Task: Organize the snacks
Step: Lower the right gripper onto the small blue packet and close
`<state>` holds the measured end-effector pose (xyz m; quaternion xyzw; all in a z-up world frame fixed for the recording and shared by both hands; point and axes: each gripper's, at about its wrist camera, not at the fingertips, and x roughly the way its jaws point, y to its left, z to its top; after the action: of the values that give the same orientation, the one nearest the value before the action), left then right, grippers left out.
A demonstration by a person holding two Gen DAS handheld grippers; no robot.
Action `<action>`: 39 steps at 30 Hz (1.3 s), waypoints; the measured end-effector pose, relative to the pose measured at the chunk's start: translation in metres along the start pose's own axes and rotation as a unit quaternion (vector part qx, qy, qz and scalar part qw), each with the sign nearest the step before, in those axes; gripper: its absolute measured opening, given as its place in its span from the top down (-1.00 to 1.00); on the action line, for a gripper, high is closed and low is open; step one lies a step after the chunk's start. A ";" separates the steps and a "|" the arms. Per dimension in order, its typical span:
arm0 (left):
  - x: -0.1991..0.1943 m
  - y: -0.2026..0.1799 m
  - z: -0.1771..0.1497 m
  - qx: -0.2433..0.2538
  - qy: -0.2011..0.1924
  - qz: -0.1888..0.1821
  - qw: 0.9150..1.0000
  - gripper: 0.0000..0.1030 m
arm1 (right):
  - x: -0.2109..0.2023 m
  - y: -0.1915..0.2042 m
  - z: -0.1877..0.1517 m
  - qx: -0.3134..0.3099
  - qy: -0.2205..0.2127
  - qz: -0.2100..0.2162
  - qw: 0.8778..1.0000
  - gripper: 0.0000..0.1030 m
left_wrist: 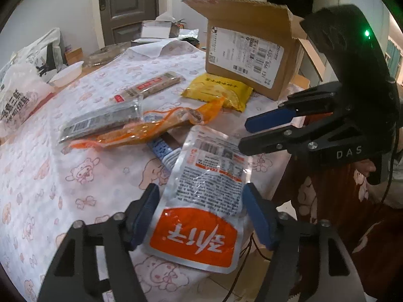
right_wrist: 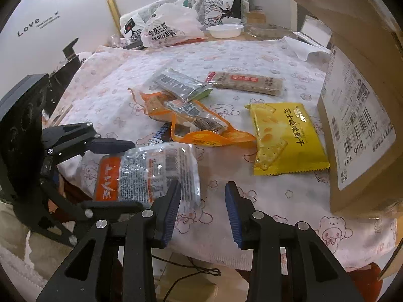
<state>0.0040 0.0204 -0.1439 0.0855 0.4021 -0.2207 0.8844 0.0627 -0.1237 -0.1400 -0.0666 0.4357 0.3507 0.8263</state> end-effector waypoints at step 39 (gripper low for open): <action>-0.022 0.039 -0.030 -0.059 -0.030 0.061 0.996 -0.28 | 0.028 0.050 0.034 0.009 0.001 0.005 1.000 0.63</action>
<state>-0.0111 0.0719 -0.1481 0.0509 0.3816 -0.1451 0.9114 0.0646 -0.0578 -0.1310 -0.0571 0.4405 0.3507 0.8244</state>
